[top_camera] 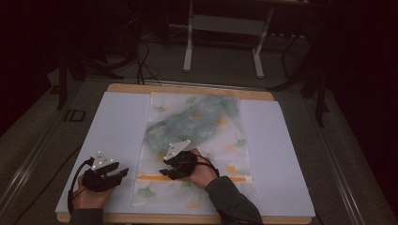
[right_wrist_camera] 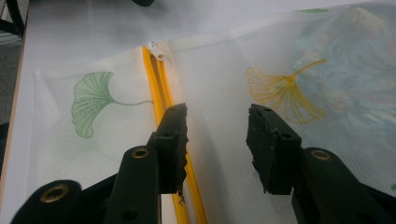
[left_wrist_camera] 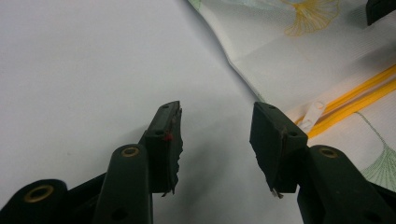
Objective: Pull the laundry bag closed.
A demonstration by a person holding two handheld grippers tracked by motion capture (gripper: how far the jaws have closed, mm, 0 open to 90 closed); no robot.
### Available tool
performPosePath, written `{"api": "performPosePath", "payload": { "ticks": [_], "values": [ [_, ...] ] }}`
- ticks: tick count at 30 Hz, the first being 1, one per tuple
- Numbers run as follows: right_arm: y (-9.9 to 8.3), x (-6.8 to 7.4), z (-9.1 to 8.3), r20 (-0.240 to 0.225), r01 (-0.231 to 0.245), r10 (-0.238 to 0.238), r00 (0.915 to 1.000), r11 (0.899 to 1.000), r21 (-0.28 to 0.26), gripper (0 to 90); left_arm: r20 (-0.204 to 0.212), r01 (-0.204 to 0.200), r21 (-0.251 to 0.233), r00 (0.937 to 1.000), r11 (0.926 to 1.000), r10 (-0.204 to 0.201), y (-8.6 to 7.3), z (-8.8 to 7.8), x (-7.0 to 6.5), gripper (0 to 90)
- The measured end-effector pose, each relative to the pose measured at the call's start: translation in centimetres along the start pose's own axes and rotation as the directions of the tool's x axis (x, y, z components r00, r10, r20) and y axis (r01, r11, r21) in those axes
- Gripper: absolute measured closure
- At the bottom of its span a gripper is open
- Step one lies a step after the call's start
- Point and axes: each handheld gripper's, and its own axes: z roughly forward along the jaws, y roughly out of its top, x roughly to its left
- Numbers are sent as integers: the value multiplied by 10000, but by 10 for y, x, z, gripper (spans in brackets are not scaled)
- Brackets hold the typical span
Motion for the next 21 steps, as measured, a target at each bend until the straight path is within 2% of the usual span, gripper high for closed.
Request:
{"api": "performPosePath", "payload": {
  "ticks": [6, 21],
  "values": [
    [5, 3, 7, 65, 88, -89, 9999, 9999, 62, 612, -23, -11, -15, 10000, 10000, 11, 0, 0, 0, 526],
    [13, 11, 26, -415, 271, -265, 9988, 9995, 130, 652, -226, -188, 28, 9996, 9998, 188, 0, 0, -2, 526]
  ]
}}
